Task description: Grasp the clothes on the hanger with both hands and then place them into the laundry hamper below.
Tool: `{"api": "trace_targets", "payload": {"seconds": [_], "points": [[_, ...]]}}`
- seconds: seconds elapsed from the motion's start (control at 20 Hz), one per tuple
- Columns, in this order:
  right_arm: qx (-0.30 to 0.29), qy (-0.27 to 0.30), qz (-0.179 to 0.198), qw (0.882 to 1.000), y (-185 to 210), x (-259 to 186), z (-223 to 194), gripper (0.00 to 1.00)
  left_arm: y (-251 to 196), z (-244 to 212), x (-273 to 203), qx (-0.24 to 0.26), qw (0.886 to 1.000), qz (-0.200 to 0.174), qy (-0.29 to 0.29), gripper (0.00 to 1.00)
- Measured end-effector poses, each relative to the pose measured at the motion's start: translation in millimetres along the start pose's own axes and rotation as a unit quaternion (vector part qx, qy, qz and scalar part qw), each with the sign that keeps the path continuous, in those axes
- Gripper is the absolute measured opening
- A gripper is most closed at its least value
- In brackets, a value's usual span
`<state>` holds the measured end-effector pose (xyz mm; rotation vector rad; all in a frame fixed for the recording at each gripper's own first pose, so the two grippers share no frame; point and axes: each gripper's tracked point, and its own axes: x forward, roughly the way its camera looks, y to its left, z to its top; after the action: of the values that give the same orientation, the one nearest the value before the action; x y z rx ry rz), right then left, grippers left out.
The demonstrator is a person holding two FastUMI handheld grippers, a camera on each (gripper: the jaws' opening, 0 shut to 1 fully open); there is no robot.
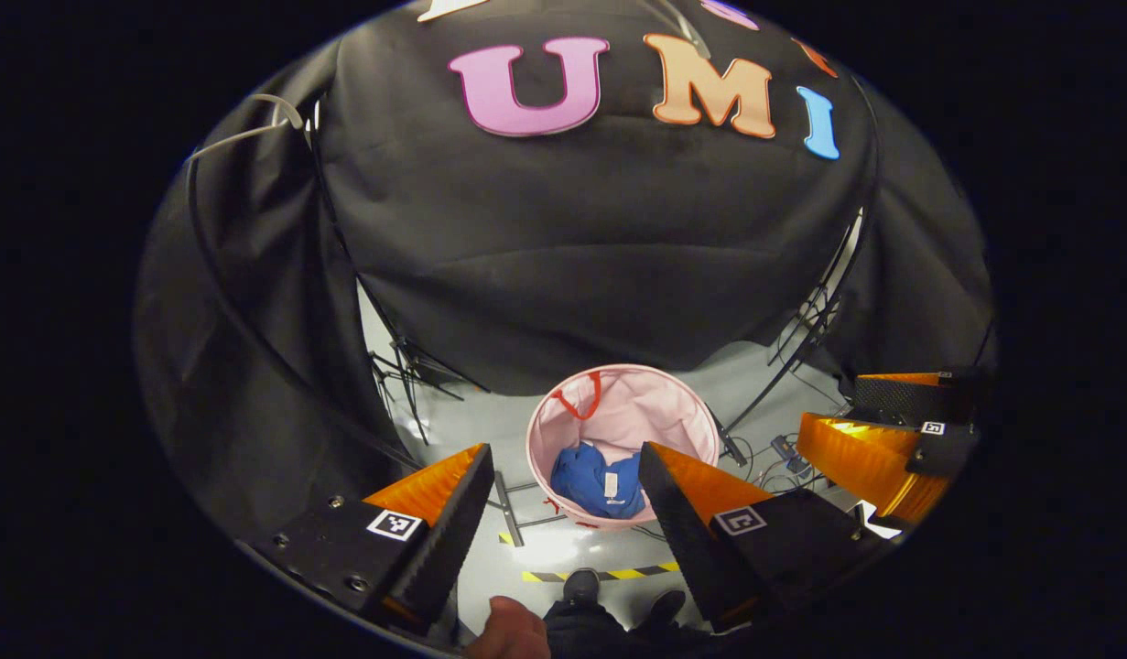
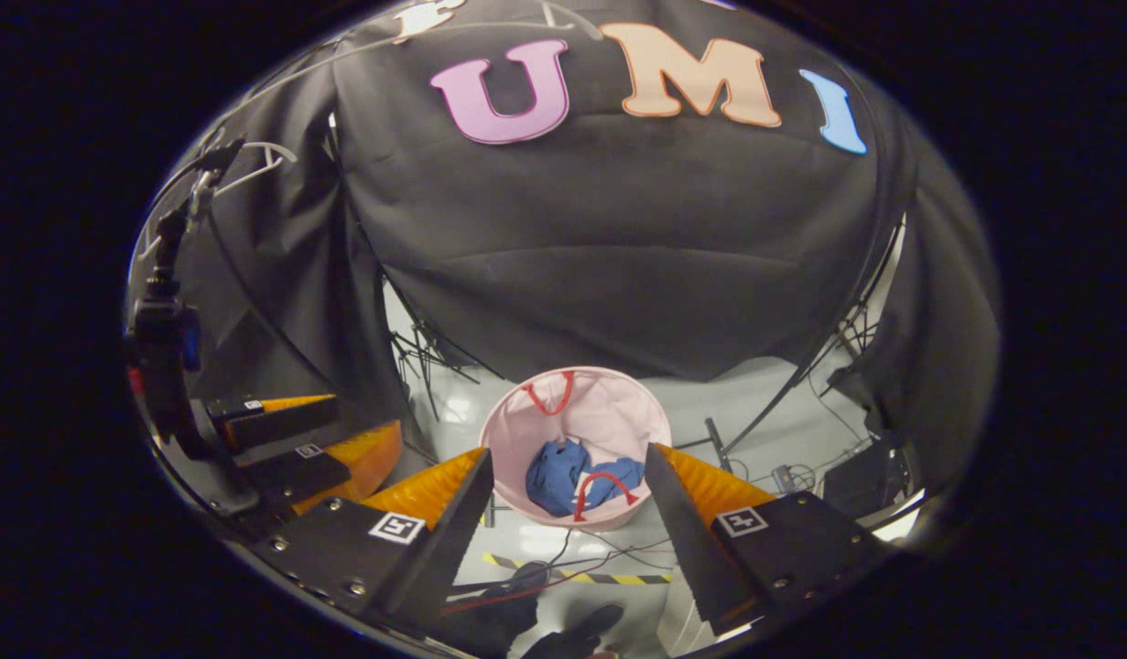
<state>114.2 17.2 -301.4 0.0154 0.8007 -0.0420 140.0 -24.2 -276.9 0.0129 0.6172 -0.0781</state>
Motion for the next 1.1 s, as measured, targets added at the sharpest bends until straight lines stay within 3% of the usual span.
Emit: {"api": "trace_targets", "payload": {"seconds": [0.05,0.1,0.2,0.55,0.7,0.8,0.85,1.1], "points": [[0.000,-0.013,0.004,1.000,-0.1,-7.6,3.9,0.95,6.0,8.1,-9.2,-0.004,1.000,0.015,-0.017,1.00],[0.000,-0.026,0.007,1.000,-0.2,-16.4,9.8,1.00,11.1,13.5,-17.9,-0.008,0.999,0.026,-0.031,1.00],[0.002,-0.044,0.011,0.999,-1.7,-33.5,17.8,1.00,10.1,18.7,-40.1,-0.014,0.999,0.033,-0.040,1.00],[-0.053,-0.104,0.033,0.993,16.8,-89.1,55.3,0.99,5.7,49.9,-99.9,-0.029,0.994,0.033,-0.101,1.00],[-0.046,-0.131,0.054,0.989,18.8,-114.5,65.0,0.99,6.5,69.6,-126.5,-0.033,0.990,0.036,-0.135,1.00],[-0.033,-0.156,0.068,0.985,25.2,-127.3,70.5,0.94,10.1,80.2,-143.5,-0.035,0.987,0.046,-0.153,1.00],[-0.032,-0.168,0.071,0.983,28.5,-133.7,77.1,0.99,12.5,84.6,-153.2,-0.037,0.985,0.051,-0.160,1.00],[-0.074,-0.240,0.081,0.965,46.7,-169.8,108.6,0.99,23.3,119.2,-197.3,-0.045,0.972,0.079,-0.216,1.00]]}}
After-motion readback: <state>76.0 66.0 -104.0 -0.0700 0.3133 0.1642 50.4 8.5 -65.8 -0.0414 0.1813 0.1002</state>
